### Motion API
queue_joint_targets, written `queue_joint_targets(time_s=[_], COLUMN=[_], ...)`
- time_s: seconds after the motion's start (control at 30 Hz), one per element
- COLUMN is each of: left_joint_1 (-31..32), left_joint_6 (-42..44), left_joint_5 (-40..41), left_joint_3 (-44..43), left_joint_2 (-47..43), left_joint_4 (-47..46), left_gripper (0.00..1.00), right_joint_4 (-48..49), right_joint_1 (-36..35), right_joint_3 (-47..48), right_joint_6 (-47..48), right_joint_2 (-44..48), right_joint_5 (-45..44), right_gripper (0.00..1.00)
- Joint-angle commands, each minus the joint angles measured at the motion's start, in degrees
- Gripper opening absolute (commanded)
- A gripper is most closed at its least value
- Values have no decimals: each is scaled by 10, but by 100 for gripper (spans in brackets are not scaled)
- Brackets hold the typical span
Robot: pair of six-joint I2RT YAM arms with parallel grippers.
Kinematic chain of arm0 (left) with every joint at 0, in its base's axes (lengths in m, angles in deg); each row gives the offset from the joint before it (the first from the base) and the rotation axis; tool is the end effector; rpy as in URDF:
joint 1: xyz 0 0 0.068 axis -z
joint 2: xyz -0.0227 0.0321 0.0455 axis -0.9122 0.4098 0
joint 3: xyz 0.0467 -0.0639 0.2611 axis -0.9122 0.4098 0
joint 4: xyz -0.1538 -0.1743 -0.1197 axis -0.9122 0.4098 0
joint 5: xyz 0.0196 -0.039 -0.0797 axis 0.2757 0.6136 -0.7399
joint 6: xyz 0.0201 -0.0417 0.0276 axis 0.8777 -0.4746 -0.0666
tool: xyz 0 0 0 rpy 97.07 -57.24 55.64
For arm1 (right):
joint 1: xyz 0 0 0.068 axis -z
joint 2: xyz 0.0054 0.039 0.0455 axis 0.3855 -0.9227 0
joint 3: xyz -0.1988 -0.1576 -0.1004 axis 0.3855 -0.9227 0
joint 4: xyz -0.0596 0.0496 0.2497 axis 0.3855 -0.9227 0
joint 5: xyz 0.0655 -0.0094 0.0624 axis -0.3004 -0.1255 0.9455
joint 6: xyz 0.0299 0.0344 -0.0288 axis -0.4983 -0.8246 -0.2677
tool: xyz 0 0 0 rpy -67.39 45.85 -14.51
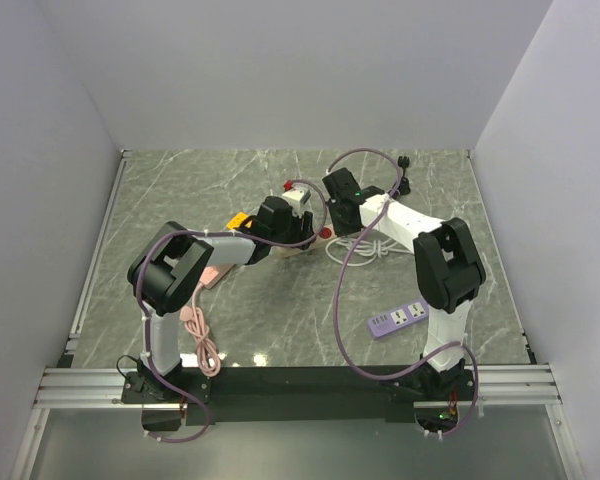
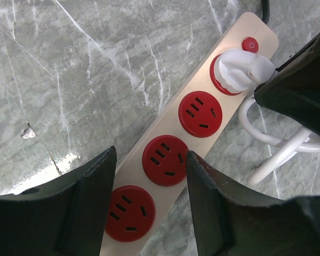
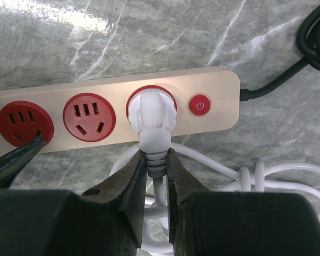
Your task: Insert the plug
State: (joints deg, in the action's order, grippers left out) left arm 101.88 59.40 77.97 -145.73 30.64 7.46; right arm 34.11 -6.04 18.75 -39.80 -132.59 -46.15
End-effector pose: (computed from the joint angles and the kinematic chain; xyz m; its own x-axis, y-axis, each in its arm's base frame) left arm 0.3344 -0.2484 0.1529 -0.5656 0.0877 -0.8200 0.5321 0.7984 -0.2817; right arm 0.3608 0.1895 0.1981 -0.8160 -0.2719 -0.5101 -0.2608 0.9607 -0.0950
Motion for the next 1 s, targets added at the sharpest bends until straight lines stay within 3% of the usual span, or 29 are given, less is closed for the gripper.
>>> queue_joint_targets(time_s=[0.0, 0.27, 0.53, 0.63, 0.67, 0.8, 0.97], left_joint_1=[12, 12, 12, 12, 12, 8, 4], left_joint_6=[3, 1, -4, -6, -7, -11, -14], left_joint_5=[-42, -52, -40, -26, -23, -21, -11], left_joint_3=[20, 22, 36, 41, 40, 30, 30], left_joint_2=[14, 15, -6, -20, -22, -23, -28], left_joint_4=[84, 79, 65, 60, 59, 60, 58], left_gripper=[59, 59, 59, 64, 66, 67, 67], right_joint_4=[6, 19, 6, 0, -2, -3, 20], right_joint_1=[10, 4, 4, 4, 5, 4, 10], right_joint_3=[-24, -80, -53, -41, -37, -18, -19], right_joint_6=[-21, -40, -37, -36, -36, -29, -27], right_joint_2=[-32, -39, -32, -5, 5, 31, 59], right_joint_5=[23, 31, 31, 26, 24, 23, 23], right_gripper=[0, 0, 0, 0, 2, 31, 46])
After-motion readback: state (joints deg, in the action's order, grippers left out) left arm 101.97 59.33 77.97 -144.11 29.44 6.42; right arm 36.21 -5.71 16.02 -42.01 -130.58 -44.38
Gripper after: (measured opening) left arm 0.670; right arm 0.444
